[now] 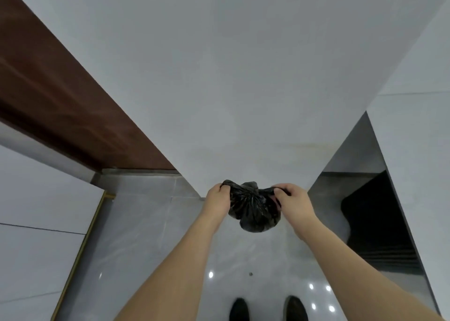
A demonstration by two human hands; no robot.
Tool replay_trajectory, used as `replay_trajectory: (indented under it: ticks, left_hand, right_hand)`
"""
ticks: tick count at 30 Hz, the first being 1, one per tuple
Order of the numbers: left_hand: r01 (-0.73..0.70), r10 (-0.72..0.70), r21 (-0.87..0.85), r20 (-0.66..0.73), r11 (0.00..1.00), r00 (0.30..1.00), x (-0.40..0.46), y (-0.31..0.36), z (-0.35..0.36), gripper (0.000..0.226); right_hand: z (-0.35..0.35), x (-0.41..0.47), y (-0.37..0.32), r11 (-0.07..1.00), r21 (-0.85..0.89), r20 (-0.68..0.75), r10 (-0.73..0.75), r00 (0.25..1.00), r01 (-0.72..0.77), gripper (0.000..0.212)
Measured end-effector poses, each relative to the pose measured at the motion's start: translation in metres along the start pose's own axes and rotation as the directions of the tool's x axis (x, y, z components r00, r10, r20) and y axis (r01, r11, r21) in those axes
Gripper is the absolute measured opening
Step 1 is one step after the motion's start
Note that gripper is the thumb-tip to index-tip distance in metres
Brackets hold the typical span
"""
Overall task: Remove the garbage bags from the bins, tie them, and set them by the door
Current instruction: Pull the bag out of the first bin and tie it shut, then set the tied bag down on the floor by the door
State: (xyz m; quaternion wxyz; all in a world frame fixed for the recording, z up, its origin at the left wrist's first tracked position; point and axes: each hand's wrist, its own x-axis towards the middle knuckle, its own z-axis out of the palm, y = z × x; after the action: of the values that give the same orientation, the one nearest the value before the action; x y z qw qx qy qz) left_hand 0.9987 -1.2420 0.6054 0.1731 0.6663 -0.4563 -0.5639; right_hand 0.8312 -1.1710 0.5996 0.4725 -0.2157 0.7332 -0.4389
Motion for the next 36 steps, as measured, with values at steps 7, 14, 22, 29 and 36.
replay_trajectory:
  ticks: [7, 14, 22, 29, 36]
  left_hand:
    - [0.079, -0.08, 0.017, 0.063, 0.997, 0.995, 0.121, -0.098, 0.101, 0.024]
    - [0.118, -0.11, -0.061, 0.11, 0.991, 0.988, 0.28, -0.251, 0.209, 0.024]
    - [0.113, -0.102, -0.093, 0.123, 0.989, 0.987, 0.417, -0.375, 0.288, 0.023]
    - [0.077, -0.053, -0.129, 0.179, 0.989, 0.982, 0.438, -0.382, 0.295, 0.014]
    - [-0.018, 0.039, -0.108, 0.193, 0.994, 0.98, 0.388, -0.336, 0.27, 0.042]
  right_hand:
    - [-0.007, 0.127, 0.123, 0.994, -0.068, -0.035, 0.079, 0.996, -0.081, 0.016]
    - [0.016, 0.274, 0.321, 0.99, -0.074, -0.094, 0.111, 0.989, -0.118, 0.018]
    - [0.035, 0.399, 0.485, 0.987, -0.104, -0.122, 0.112, 0.986, -0.125, 0.019]
    - [0.039, 0.42, 0.494, 0.989, -0.122, -0.121, 0.073, 0.99, -0.088, 0.02]
    - [0.035, 0.369, 0.433, 0.935, -0.351, -0.113, 0.016, 0.993, -0.055, 0.054]
